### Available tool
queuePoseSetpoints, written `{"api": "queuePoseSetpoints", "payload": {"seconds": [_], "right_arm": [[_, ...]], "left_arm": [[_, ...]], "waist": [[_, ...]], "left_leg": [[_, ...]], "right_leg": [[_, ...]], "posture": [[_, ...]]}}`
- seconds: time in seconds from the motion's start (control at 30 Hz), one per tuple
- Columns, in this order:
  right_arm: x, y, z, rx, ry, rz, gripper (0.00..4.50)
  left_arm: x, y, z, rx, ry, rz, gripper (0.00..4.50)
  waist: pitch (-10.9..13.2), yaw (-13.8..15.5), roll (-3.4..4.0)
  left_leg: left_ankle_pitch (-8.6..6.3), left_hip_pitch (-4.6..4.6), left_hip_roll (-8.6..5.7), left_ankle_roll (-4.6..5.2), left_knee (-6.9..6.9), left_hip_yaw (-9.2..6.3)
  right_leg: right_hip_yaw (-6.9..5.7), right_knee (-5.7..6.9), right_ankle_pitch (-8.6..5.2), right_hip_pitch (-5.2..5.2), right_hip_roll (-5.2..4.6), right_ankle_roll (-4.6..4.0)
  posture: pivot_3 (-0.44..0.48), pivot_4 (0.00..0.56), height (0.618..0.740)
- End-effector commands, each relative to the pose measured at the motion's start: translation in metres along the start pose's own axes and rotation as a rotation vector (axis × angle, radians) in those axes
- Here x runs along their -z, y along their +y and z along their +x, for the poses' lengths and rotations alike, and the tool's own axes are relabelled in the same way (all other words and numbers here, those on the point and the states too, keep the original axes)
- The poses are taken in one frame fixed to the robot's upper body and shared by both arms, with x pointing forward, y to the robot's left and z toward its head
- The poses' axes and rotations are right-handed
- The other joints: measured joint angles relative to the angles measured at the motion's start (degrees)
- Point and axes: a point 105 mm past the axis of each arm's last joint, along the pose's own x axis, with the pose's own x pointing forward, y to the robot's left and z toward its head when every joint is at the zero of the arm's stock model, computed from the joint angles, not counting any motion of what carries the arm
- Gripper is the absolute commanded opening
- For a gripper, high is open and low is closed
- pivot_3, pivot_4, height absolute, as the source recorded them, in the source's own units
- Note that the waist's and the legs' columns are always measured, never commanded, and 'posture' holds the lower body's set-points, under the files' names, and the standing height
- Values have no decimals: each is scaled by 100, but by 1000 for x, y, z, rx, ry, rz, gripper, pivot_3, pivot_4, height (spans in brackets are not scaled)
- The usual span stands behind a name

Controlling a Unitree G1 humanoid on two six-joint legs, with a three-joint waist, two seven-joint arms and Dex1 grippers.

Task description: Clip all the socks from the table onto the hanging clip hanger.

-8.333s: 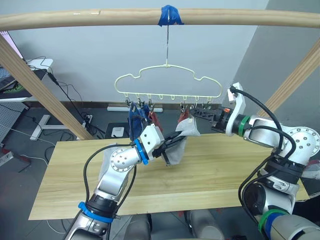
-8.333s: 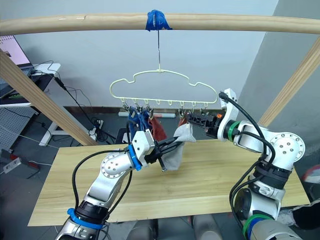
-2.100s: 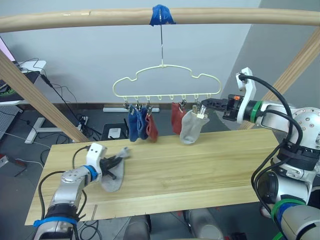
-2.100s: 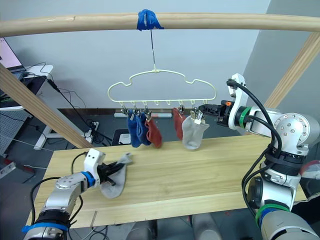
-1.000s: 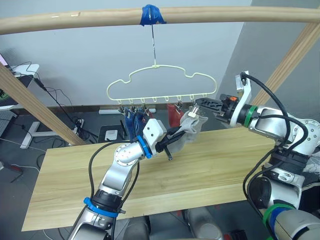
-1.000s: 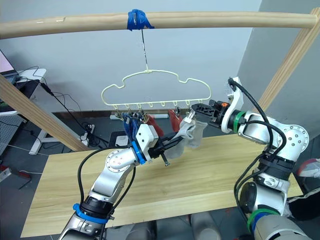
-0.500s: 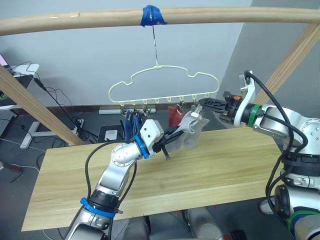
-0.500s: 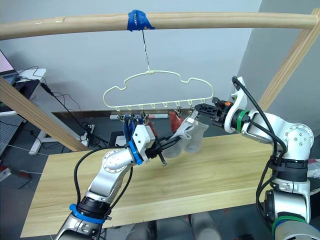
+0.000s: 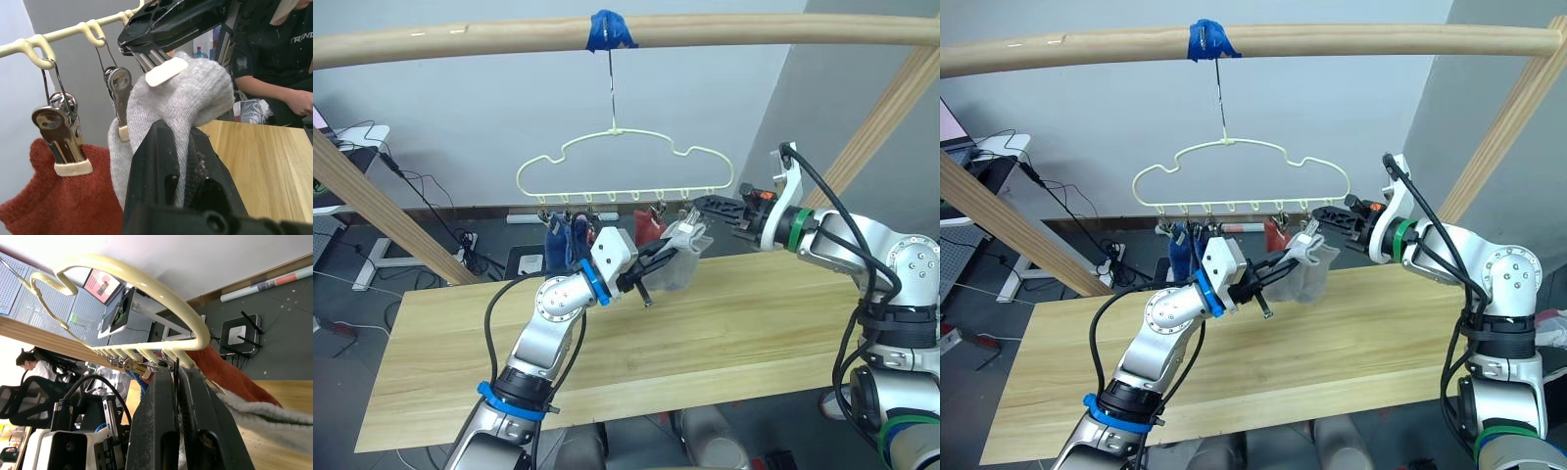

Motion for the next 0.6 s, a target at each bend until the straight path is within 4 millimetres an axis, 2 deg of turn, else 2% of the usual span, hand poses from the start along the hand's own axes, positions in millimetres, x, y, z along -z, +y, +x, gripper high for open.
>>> {"api": "queuePoseSetpoints", "payload": {"seconds": [0.03,0.1,0.27,0.43,0.53,0.57,0.6], "right_arm": [[0,16,-5,-76,-7,-34,255],[1,16,-5,-79,2,-38,753],[1,14,-9,-72,1,-49,2638],[-8,-2,-40,28,-19,-155,4404],[-10,-10,-56,100,-13,-293,4457],[-14,-13,-65,156,-28,-435,4457],[-16,-14,-71,190,-30,-544,4500]], "left_arm": [[-15,2,2,-9,-54,38,3],[-16,3,2,-10,-58,44,0],[-20,2,3,-2,-73,56,0],[-19,-1,4,25,-75,60,0],[-19,-4,5,42,-78,42,0],[-16,-6,6,53,-72,-3,0],[-15,-8,6,62,-68,-37,708]], "waist": [[0,0,0],[0,4,0],[0,20,0],[0,45,0],[0,72,0],[0,76,0],[0,93,2]], "left_leg": [[0,0,0,0,0,0],[0,0,0,0,0,-1],[0,-1,0,0,0,-2],[0,-2,0,0,0,2],[0,-5,3,0,0,13],[0,-4,3,0,0,20],[0,-3,8,0,0,28]], "right_leg": [[0,0,0,0,0,0],[0,0,0,0,0,0],[-1,-1,0,1,0,0],[0,-6,0,0,0,0],[0,-15,0,1,-1,0],[3,-15,0,0,-2,0],[5,-17,-1,1,-1,0]], "posture": [[-211,188,740],[-209,187,740],[-212,182,740],[-229,181,740],[-248,183,740],[-260,183,740],[-260,183,740]]}}
